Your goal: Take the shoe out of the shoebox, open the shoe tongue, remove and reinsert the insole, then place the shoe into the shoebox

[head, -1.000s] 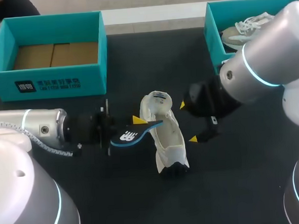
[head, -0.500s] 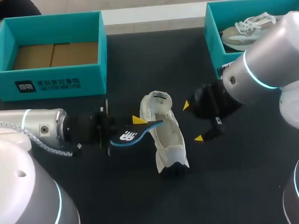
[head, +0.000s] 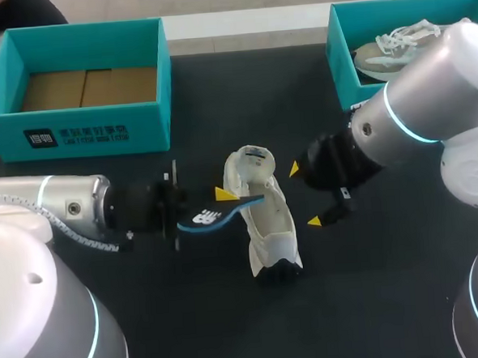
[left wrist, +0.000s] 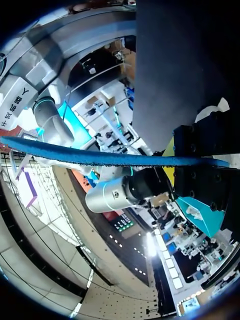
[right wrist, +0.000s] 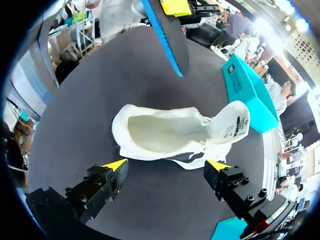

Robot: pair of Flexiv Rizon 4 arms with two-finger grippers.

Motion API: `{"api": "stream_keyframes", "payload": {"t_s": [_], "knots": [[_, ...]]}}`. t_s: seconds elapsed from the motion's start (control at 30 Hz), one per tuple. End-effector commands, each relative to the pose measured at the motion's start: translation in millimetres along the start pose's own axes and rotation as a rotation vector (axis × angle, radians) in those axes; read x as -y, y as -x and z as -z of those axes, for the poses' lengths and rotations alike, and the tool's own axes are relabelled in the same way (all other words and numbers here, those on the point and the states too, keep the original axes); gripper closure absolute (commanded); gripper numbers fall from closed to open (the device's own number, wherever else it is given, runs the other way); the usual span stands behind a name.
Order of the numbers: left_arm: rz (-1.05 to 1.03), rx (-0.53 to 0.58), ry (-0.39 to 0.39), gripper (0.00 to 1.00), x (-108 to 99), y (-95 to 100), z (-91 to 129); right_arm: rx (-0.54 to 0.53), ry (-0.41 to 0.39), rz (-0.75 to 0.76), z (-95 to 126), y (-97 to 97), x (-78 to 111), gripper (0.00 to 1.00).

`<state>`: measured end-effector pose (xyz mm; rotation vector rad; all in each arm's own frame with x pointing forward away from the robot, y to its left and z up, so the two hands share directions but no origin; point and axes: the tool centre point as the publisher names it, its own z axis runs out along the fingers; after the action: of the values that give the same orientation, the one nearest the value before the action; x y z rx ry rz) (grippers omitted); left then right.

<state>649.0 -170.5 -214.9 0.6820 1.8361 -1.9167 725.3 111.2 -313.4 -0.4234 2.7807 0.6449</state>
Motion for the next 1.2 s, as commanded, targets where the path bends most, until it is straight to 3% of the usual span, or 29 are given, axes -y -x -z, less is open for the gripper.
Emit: {"api": "stream_keyframes", "payload": {"t_s": [0.03,0.33,0.57,0.97,1.2], "knots": [[0.006,0.026,-0.008,1.0,-1,0.1,-17,0.003,-0.002,0.0,-1,-1.1,-0.6,0.0],[0.008,0.065,-0.009,1.0,-10,-5.5,-35,0.003,-0.002,0.0,-1,-1.1,-0.6,0.0],[0.027,0.052,0.022,1.0,-23,-15.5,-35,0.003,-0.002,0.0,-1,-1.1,-0.6,0.0],[0.027,0.052,0.022,1.0,-23,-15.5,-35,0.003,-0.002,0.0,-1,-1.1,-0.6,0.0],[0.037,0.051,0.001,1.0,-37,-21.7,-44,0.003,-0.002,0.0,-1,-1.1,-0.6,0.0]]}}
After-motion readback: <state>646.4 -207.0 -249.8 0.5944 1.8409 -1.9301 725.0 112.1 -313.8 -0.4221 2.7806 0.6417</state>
